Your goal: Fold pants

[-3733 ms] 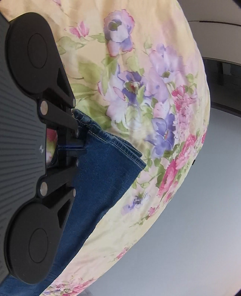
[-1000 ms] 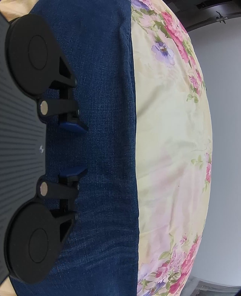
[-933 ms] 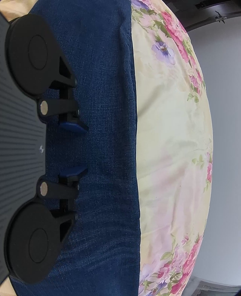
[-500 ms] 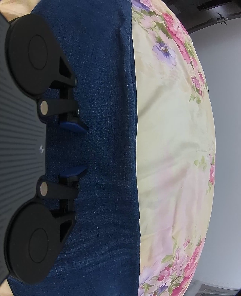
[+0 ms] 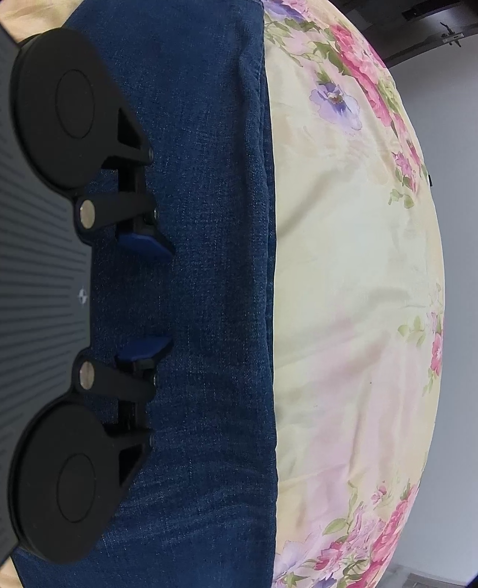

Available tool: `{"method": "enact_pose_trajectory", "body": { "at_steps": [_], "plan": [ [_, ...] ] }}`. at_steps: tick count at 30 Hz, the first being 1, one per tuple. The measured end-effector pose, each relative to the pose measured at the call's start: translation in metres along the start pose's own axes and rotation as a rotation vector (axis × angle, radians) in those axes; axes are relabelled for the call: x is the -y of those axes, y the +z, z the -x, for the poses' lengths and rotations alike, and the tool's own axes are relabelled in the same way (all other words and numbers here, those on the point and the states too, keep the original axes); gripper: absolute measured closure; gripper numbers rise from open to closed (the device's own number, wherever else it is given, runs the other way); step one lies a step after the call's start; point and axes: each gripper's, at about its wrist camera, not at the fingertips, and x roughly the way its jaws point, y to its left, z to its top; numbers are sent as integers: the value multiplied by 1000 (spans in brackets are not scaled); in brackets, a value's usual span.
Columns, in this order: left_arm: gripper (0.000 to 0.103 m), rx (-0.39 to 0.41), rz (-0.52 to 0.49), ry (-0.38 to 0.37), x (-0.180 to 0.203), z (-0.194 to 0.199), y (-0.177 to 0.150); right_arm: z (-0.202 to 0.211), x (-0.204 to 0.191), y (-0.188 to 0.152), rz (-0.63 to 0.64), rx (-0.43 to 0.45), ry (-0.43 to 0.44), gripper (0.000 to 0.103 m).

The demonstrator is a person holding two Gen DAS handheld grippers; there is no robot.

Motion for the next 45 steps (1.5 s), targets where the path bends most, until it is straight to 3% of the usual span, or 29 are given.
{"method": "enact_pose_trajectory", "body": {
  "at_steps": [4,7,11,12,15,19,23,27,34,36,41,45],
  "plan": [
    [37,13,20,19,-5,7,2,11,0,9,-9,-25,-29,65],
    [39,62,34,50,-14,24,-1,47,-1,13,-52,34,-34,66],
    [39,116,37,2,-27,53,-14,110,-37,1,-17,122,104,71],
    [39,123,43,-4,-30,61,-19,123,-50,-4,-4,128,158,79],
    [39,145,49,-30,-39,83,-31,149,-94,-21,22,110,293,81],
    [39,159,44,-58,-49,106,-49,169,-142,-54,-9,100,404,85],
    [39,173,49,-87,-59,122,-67,171,-171,-88,-74,110,446,91],
    [39,168,74,-105,-70,126,-79,158,-183,-103,-91,163,400,91],
    [39,141,126,-99,-92,128,-92,128,-193,-127,-109,-23,377,93],
    [39,138,164,-101,-101,128,-97,124,-197,-131,-81,-43,349,99],
    [39,187,348,-164,-138,138,-115,139,-193,-125,-87,-30,338,99],
    [38,276,636,-266,-184,144,-140,173,-191,-112,-62,73,296,95]
  ]
}}
